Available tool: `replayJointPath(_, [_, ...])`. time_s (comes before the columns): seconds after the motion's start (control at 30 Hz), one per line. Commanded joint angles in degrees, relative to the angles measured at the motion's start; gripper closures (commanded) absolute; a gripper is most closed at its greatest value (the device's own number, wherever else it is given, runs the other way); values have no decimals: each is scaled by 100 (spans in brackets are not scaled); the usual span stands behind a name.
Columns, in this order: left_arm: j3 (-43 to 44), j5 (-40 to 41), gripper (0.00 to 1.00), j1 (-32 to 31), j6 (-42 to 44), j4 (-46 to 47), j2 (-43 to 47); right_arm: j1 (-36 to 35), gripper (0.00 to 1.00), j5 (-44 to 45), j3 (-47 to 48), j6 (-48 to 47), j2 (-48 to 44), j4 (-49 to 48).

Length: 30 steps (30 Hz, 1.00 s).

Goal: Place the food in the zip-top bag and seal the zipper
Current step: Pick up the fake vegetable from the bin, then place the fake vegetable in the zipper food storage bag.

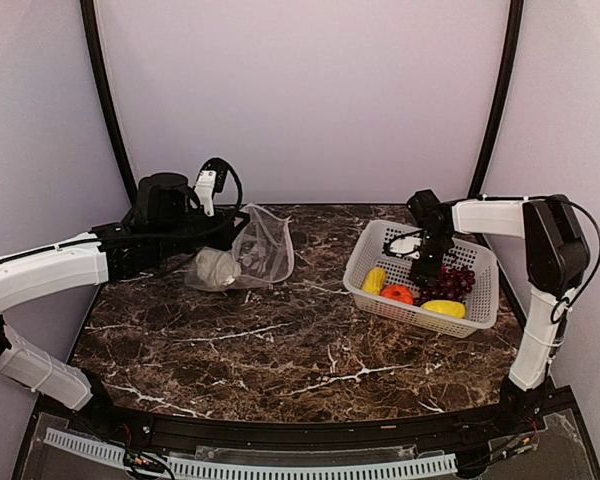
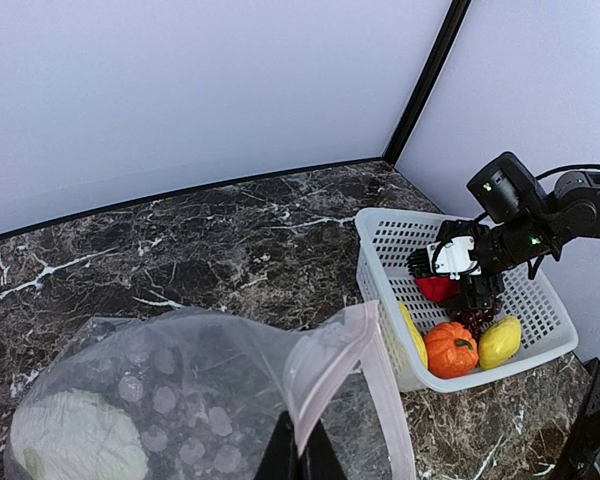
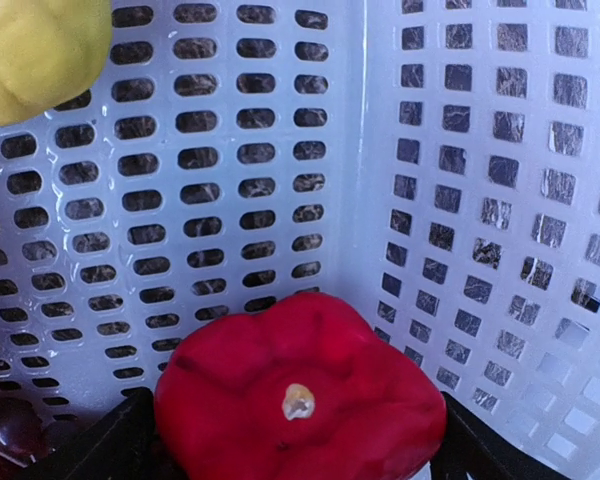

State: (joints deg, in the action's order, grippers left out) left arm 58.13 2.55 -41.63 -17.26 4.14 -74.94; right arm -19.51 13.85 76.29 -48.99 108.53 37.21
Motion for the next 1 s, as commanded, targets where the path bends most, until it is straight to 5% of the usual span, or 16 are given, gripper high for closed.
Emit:
replayJointPath(0.0, [-21, -76, 99, 14, -19, -10, 131, -137, 14, 254, 27, 141, 124, -249])
replayJointPath(0.37, [-29, -86, 99, 14, -32, -10, 128, -251, 40, -247, 615, 603, -231, 160])
replayJointPath(0.77, [-22, -82, 99, 14, -21, -10, 124, -474, 45, -3191, 2213, 1676, -944, 1184])
replayJointPath(0.97, [-34, -2, 99, 14, 10, -10, 120, -1117, 44, -4331, 2950, 1464, -1002, 1327])
